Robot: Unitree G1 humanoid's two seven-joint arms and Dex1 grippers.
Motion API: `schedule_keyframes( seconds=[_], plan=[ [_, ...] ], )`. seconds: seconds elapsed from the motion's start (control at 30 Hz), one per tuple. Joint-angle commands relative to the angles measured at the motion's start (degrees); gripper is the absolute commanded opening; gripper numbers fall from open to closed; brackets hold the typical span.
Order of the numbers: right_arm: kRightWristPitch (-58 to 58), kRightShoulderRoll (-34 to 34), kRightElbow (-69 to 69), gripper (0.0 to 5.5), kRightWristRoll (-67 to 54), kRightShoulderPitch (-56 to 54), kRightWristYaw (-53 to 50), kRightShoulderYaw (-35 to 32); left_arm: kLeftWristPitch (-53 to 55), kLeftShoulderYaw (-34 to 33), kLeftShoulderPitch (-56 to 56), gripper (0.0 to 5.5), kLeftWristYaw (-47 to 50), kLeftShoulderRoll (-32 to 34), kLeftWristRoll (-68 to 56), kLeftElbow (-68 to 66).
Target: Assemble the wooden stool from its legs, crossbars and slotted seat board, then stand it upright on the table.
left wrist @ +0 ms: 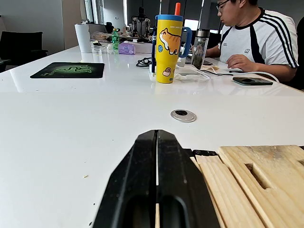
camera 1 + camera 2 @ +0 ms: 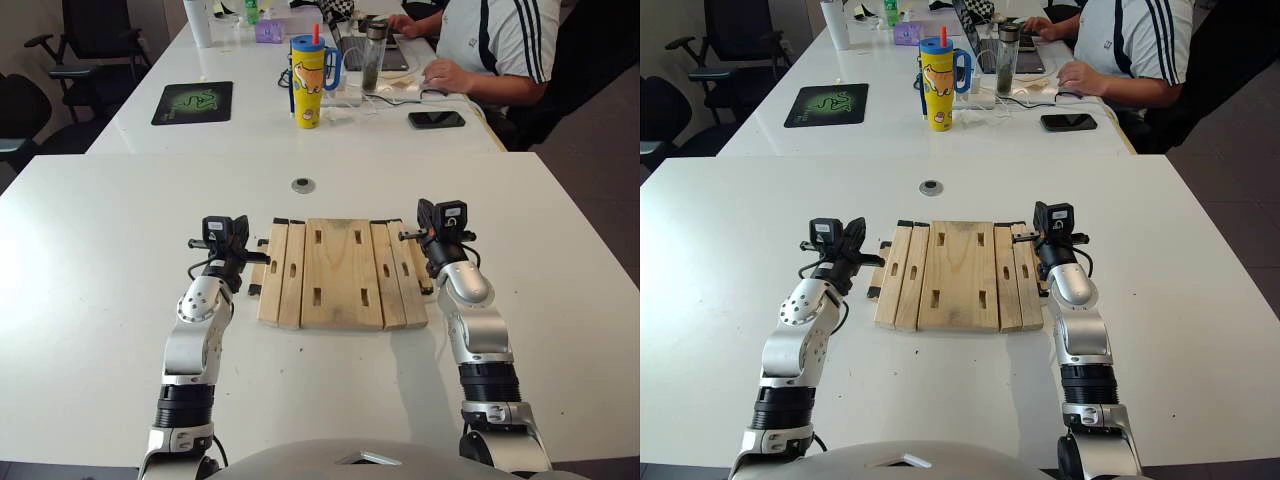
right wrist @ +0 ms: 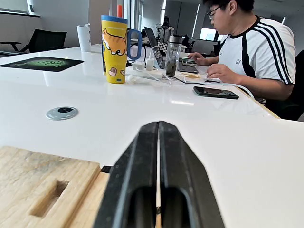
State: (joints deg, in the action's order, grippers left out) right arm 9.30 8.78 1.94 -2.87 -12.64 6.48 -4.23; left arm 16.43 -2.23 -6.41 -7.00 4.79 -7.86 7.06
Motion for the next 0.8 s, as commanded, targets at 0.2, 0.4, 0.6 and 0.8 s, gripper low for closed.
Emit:
schedule_keyframes(
  seconds=[0.2,0.4,0.6,0.8],
  plan=[
    [0.65,0.2,-0.02,0.0,-0.36,0.07,-0.17,-0.62,3.25,0.79,0.49,0.03,-1.56,0.98,-0.22,0.52],
    [0.5,0.23,-0.09,0.0,-0.24,0.51,-0.3,-0.72,10.8,0.59,1.73,0.03,-2.93,2.18,-1.93,2.2],
    [0.07,0.16,0.24,0.0,0.06,1.08,-0.38,-0.61,21.28,-2.02,6.45,0.03,-7.67,5.98,-8.21,8.0],
    [-0.64,0.45,1.51,0.0,0.38,1.67,-0.3,-0.59,23.88,-2.02,9.32,0.03,-12.01,9.04,-11.33,10.06]
  ],
)
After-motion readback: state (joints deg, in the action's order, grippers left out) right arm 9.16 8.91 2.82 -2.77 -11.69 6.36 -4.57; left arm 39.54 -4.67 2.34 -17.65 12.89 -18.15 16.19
